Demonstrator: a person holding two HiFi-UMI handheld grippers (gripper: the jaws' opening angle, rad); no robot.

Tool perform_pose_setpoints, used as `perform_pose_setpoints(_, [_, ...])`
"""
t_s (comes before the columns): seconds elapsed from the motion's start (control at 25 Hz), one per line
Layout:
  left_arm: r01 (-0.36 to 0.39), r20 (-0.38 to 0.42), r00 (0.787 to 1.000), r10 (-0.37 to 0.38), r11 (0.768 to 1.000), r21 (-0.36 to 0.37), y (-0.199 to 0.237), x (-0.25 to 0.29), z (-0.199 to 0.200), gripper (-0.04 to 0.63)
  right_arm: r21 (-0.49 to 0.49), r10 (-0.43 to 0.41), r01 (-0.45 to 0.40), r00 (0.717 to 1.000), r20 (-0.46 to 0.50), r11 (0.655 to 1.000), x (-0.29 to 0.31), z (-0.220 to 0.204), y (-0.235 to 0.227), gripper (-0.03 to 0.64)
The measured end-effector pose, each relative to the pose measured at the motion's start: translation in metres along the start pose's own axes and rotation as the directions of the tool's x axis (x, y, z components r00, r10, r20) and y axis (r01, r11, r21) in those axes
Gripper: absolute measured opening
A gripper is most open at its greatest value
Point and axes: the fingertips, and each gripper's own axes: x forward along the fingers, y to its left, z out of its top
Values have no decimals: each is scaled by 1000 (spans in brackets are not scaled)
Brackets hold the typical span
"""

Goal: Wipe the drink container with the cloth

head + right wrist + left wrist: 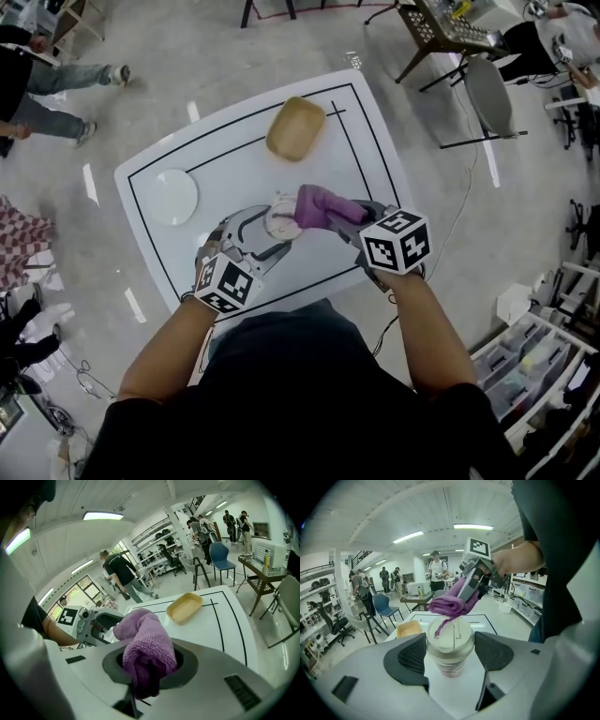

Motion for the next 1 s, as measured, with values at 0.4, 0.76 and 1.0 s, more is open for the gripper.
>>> perform_pose_setpoints(0.4, [9, -21, 1000, -9, 1000, -6, -4, -2, 0, 354, 55, -87, 78, 978, 191, 995, -32, -15, -3, 84])
perform_pose_setpoints(0.76, [53, -68, 996, -52, 998, 15, -6, 1, -1, 354, 84, -241, 227, 935, 259, 970, -27, -105, 20, 83])
perform_pose_setpoints(1.0, [77, -94, 993, -74, 997, 26, -9, 4, 0, 354, 10, -250, 257, 930, 268, 966, 10, -135, 59, 83])
